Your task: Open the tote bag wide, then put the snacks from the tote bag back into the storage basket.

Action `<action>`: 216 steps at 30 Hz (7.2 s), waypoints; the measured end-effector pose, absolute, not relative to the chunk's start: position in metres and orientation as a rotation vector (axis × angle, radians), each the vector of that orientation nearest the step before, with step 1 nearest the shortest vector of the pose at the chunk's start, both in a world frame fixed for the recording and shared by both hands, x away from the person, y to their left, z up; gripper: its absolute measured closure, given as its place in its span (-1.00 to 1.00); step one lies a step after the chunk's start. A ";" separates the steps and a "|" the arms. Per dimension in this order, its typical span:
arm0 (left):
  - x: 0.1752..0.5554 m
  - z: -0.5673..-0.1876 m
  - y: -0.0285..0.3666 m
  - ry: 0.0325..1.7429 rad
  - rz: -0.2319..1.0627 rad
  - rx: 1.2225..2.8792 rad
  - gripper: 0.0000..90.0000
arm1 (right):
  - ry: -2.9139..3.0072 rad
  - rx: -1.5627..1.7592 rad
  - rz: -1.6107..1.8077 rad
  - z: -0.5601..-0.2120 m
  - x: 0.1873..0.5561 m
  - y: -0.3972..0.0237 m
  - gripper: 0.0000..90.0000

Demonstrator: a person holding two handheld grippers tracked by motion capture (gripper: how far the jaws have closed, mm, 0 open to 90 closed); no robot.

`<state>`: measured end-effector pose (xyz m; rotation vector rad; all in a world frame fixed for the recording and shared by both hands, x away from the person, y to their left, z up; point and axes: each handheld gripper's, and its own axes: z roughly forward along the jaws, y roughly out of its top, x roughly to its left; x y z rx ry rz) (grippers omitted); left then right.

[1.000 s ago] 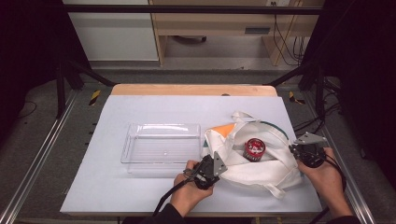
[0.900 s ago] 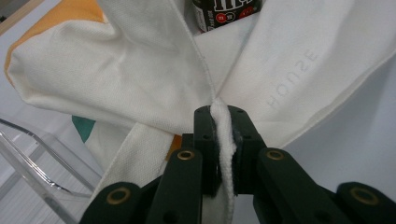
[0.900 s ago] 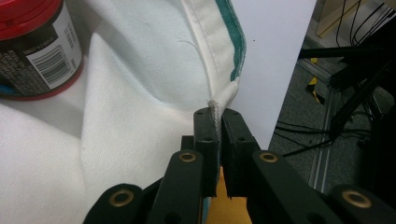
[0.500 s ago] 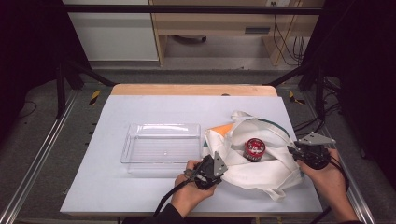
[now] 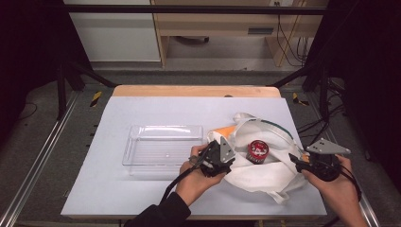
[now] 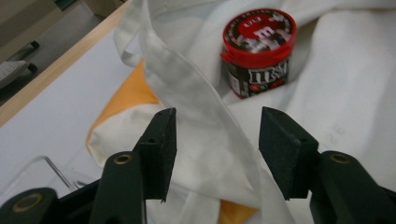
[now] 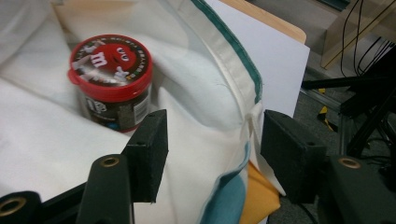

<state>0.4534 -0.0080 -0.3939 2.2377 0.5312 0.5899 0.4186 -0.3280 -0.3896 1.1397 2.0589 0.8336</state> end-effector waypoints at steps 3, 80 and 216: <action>0.466 -0.384 -0.011 0.550 0.592 2.232 -0.01 | 2.057 1.149 0.839 -0.390 0.409 -0.328 -0.09; 0.506 -0.363 0.020 0.695 0.619 2.192 -0.41 | 2.091 1.133 0.872 -0.354 0.392 -0.285 -0.79; 0.475 -0.381 0.278 1.015 0.677 1.854 -0.83 | 2.692 1.010 0.472 -0.412 0.522 -0.221 -0.45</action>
